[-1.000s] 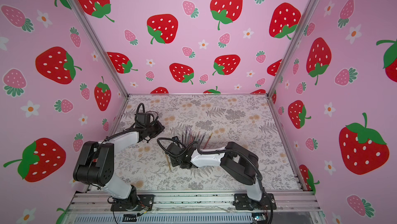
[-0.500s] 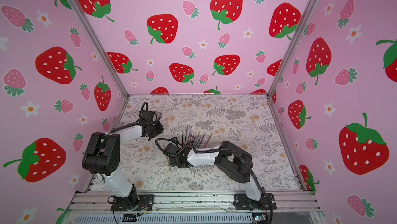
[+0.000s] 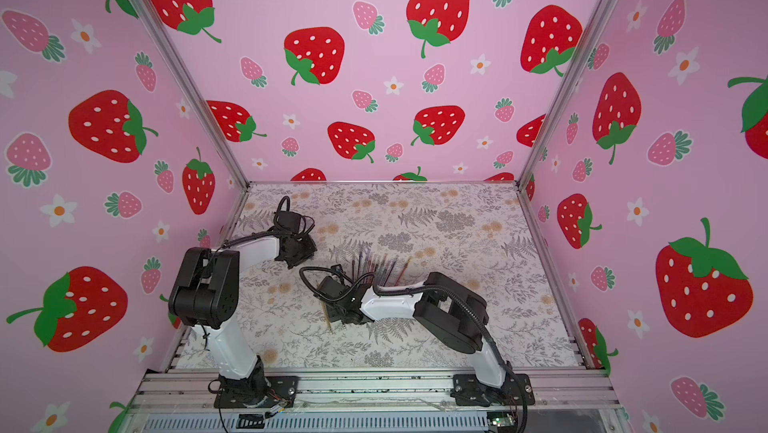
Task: Remove the protective cover of the pencils
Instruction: Place the pencil at the center of the board, then place the protective sleeve at the center of the board.
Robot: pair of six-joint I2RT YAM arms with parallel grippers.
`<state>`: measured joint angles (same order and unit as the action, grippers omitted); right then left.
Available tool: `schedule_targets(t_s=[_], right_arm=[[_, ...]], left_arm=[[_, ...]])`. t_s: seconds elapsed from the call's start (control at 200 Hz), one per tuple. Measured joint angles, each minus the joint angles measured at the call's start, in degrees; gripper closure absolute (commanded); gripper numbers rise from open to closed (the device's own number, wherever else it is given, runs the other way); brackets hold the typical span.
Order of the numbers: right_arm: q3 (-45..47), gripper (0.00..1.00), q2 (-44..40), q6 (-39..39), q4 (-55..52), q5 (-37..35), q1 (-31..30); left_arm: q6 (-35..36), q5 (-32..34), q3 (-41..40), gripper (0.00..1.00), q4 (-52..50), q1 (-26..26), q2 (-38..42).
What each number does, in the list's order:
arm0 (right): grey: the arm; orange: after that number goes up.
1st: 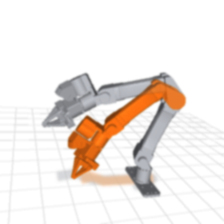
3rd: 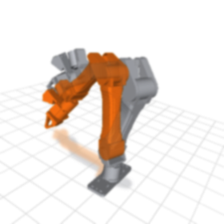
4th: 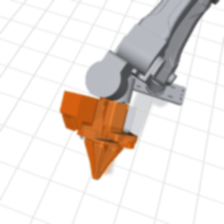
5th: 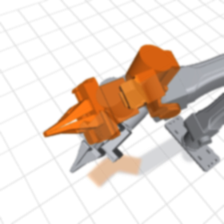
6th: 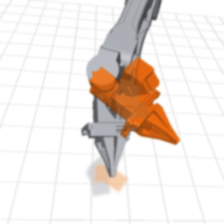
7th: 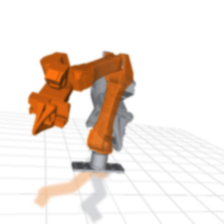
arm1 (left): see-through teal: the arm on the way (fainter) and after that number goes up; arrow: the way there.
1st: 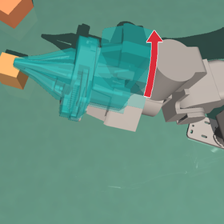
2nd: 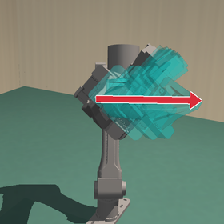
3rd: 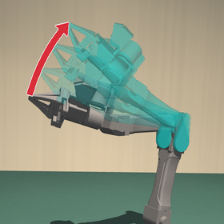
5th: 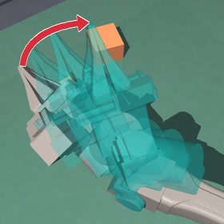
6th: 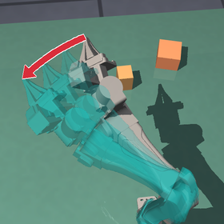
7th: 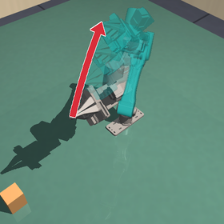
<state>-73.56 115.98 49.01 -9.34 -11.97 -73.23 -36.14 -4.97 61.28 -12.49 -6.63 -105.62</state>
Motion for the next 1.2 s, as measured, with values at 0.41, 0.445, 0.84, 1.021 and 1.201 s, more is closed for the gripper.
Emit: schedule_targets(t_s=[0.41,0.445,0.84,1.021,1.201], right_arm=[[-0.1,0.65,-0.5,-2.1,-0.5,-0.7,0.2],[0.0,0.61,-0.9,-2.5,-0.7,-0.9,0.2],[7.5,0.03,-18.4,-7.3,-0.1,-8.3,0.3],[11.7,0.01,-24.3,-6.6,-0.3,-12.6,1.8],[13.1,0.01,-25.4,-6.8,-1.9,-15.2,4.2]], left_arm=[[0.2,0.0,0.1,0.86,-0.2,0.1,0.0],[0.2,0.0,0.1,0.86,-0.2,0.1,0.0],[0.5,0.0,0.1,0.79,-1.1,0.2,0.4],[0.5,0.0,0.1,0.74,-1.9,0.2,1.1],[0.6,-0.2,-0.7,0.66,-2.1,0.2,5.2]])
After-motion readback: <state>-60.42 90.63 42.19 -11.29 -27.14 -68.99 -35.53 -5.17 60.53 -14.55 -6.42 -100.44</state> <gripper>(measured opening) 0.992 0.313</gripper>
